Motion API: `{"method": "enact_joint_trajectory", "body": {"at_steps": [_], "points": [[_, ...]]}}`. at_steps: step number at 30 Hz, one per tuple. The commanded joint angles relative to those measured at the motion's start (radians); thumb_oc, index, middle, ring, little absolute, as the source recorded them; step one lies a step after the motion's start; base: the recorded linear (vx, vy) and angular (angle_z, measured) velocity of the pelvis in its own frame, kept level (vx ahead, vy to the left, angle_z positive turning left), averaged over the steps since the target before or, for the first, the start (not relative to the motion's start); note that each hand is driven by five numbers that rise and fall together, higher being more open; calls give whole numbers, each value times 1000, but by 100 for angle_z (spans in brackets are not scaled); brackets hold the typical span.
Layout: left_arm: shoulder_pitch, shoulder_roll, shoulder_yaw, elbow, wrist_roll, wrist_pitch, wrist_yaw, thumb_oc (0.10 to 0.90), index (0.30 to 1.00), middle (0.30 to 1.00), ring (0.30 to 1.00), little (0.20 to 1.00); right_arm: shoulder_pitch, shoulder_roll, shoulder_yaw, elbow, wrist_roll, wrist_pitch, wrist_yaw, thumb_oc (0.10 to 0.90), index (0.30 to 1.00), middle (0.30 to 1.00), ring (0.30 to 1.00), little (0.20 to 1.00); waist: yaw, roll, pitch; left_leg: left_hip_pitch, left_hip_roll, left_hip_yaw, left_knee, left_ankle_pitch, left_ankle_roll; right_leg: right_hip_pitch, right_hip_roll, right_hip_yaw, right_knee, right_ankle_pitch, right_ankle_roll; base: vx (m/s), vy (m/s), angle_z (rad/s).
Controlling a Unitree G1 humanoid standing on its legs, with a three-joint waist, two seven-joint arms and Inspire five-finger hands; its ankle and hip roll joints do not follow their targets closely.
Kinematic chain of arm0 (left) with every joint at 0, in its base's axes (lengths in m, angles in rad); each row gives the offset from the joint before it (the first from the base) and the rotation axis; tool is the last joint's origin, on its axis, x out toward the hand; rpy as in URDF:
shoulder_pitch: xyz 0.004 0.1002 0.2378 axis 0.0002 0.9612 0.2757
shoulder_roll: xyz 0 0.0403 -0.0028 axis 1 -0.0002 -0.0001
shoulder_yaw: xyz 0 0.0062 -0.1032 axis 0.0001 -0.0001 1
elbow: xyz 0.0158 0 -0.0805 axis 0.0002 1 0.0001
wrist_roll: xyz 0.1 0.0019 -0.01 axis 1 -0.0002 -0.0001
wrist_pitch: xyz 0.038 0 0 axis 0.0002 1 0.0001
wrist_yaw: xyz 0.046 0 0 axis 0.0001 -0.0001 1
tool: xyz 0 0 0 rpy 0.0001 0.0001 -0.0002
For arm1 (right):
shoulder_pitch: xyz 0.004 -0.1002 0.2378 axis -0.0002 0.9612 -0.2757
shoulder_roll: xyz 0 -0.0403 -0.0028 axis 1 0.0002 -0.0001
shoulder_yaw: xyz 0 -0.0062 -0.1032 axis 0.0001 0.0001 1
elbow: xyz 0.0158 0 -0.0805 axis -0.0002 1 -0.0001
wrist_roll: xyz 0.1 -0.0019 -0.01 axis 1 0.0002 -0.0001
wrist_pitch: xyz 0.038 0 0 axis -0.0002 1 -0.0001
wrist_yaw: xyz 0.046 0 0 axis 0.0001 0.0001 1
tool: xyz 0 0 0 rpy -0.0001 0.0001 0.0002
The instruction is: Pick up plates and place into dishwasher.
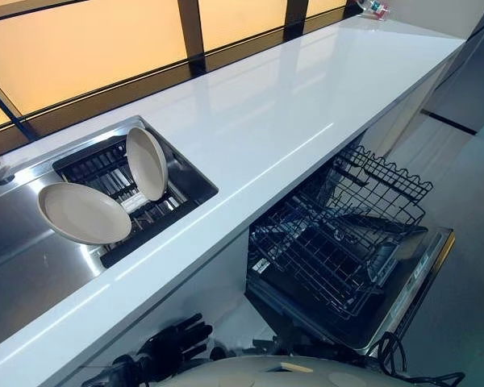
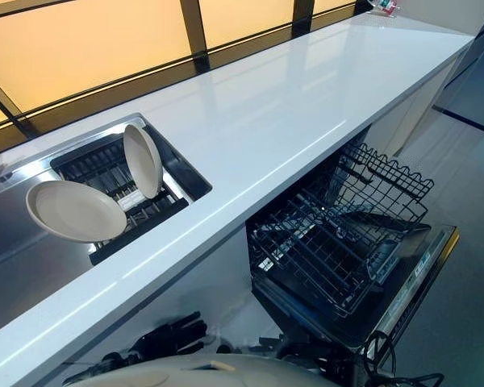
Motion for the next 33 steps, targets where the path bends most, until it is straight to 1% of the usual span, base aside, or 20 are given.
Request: {"method": "enact_joint_trajectory", "body": {"at_steps": [1,2,4,5,7,10,12,14,16,18,19,23,24,25,26,27,30,31,32,33], "points": [[-60,-137,-2,-122,-130,78,-273,800,900,900,900,900,-17,-11,-15,38,-13,43,69,800,900,900,900,900,5,30,36,22,-53,19,7,-123,19,-8,66,-23,74,-85,15,0,0,0],[-60,-141,5,-146,-140,93,-326,800,900,900,900,900,-17,-12,-17,35,-16,46,71,800,900,900,900,900,7,30,37,21,-53,19,7,-124,19,-8,65,-23,73,-84,16,0,0,0],[-58,-145,15,-209,-114,110,-442,800,900,900,900,900,-16,-14,-20,28,-24,52,78,800,900,900,900,900,10,26,39,21,-52,21,7,-127,19,-8,65,-23,73,-82,17,0,0,0],[-58,-146,16,-215,-113,111,-446,800,900,900,900,900,-16,-15,-20,28,-25,52,79,800,900,900,900,900,10,25,39,21,-51,22,7,-127,19,-8,64,-23,73,-82,17,-6,-27,-4],[-55,-150,6,-270,-47,92,-544,800,900,900,900,900,-16,-19,-27,27,-36,55,93,800,900,900,900,900,13,21,40,21,-49,23,7,-130,18,-9,64,-24,72,-79,19,-5,-20,-1],[-60,-148,-34,-333,-11,37,-657,800,900,900,900,900,-18,-25,-30,34,-50,54,110,800,900,900,900,900,10,17,38,19,-46,23,7,-131,18,-10,65,-20,70,-75,20,-2,-36,-2],[-70,-152,-52,-388,-14,31,-724,800,900,900,900,900,-19,-27,-27,39,-57,51,118,800,900,900,900,900,5,15,35,20,-44,26,7,-133,17,-9,66,-17,66,-73,21,10,-21,-3],[-82,-155,-81,-471,-49,46,-774,800,900,900,900,900,-22,-31,-25,47,-62,50,125,800,900,900,900,900,1,14,31,20,-42,28,7,-134,16,-7,67,-14,62,-72,21,0,0,0],[-88,-153,-110,-528,-77,47,-802,800,900,900,900,900,-25,-34,-25,51,-68,51,129,800,900,900,900,900,-2,15,27,20,-41,29,7,-135,16,-8,68,-11,62,-72,20,0,0,0],[-95,-147,-148,-591,-125,51,-796,800,900,900,900,900,-28,-36,-23,54,-70,50,131,800,900,900,900,900,-6,16,26,20,-41,29,7,-136,16,-8,69,-7,61,-71,19,0,0,0],[-103,-142,-174,-641,-174,60,-790,800,900,900,900,900,-29,-37,-20,57,-71,47,131,800,900,900,900,900,-10,17,24,21,-42,28,7,-137,18,-8,70,-4,61,-71,19,0,0,-4],[-130,-139,-229,-759,-329,77,-766,800,900,900,900,900,-32,-34,-10,61,-64,37,125,800,900,900,900,900,-18,21,22,23,-45,24,7,-140,22,-7,72,4,61,-73,16,3,8,-4],[-141,-135,-246,-811,-411,87,-758,800,900,900,900,900,-33,-32,-6,57,-55,37,124,800,900,900,900,900,-23,22,21,23,-46,24,7,-140,24,-7,73,9,63,-74,15,8,15,-5],[-151,-133,-254,-851,-467,87,-753,800,900,900,900,900,-34,-30,-2,54,-50,37,122,800,900,900,900,900,-26,22,20,23,-47,23,7,-141,25,-8,73,12,65,-75,14,6,15,-5],[-156,-133,-257,-870,-493,92,-745,800,900,900,900,900,-34,-30,0,53,-47,38,120,800,900,900,900,900,-27,22,19,22,-47,24,7,-141,26,-9,73,14,65,-75,14,-1,19,-6],[-176,-135,-264,-926,-572,93,-736,800,900,900,900,900,-34,-26,7,49,-41,40,108,800,900,900,900,900,-30,22,18,21,-48,24,7,-142,28,-11,74,18,67,-76,13,-4,22,-5],[-242,-146,-286,-1058,-743,63,-705,800,900,900,900,900,-37,-22,22,48,-38,44,76,800,900,900,900,900,-40,20,16,21,-47,31,7,-145,29,-13,75,24,68,-77,11,-1,9,-1],[-265,-151,-291,-1095,-775,38,-708,800,900,900,900,900,-37,-21,27,48,-33,44,70,800,900,900,900,900,-43,19,14,20,-47,34,7,-146,29,-13,75,26,67,-76,11,0,0,0],[-269,-152,-292,-1101,-784,37,-705,800,900,900,900,900,-38,-21,28,48,-31,44,70,800,900,900,900,900,-44,19,14,20,-47,34,7,-146,29,-13,75,26,67,-76,11,0,0,0],[-314,-159,-298,-1175,-836,12,-680,800,900,900,900,900,-33,-16,36,41,-24,44,64,800,900,900,900,900,-53,17,12,20,-47,39,7,-148,29,-15,76,28,70,-77,12,0,0,0]]}}
